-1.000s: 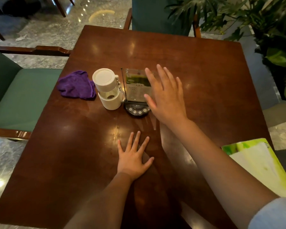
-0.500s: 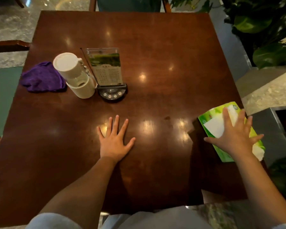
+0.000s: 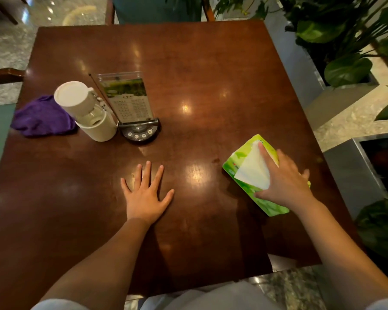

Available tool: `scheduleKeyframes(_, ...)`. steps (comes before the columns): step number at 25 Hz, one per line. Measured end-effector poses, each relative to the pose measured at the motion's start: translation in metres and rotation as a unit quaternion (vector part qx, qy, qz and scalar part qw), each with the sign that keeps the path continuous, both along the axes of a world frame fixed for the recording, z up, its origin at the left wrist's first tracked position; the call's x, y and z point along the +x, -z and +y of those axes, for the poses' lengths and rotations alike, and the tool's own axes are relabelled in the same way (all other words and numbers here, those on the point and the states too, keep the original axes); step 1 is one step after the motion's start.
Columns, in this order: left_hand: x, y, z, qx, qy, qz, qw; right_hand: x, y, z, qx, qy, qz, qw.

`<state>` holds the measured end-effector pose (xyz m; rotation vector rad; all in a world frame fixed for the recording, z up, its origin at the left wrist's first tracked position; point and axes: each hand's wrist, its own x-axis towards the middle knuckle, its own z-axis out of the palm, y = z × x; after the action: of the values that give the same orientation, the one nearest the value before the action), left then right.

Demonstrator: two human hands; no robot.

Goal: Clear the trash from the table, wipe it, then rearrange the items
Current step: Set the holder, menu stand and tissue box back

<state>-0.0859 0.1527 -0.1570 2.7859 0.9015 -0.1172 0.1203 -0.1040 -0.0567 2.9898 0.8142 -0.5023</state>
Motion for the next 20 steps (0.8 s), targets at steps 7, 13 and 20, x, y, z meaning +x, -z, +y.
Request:
scheduleKeyframes(7,0.001,-0.001,-0.001,-0.002,0.003,0.0,1.0,0.017,-0.001,0.049,-0.004,-0.185,-0.029,0.982)
scheduleKeyframes(13,0.0,0.002,0.002,0.008,0.004,0.006,1.0,0.033,0.006,0.155,0.012,-0.277,-0.05,0.959)
scheduleKeyframes(20,0.0,0.005,0.002,0.014,0.007,-0.013,1.0,0.051,0.012,0.201,0.005,-0.299,-0.054,0.953)
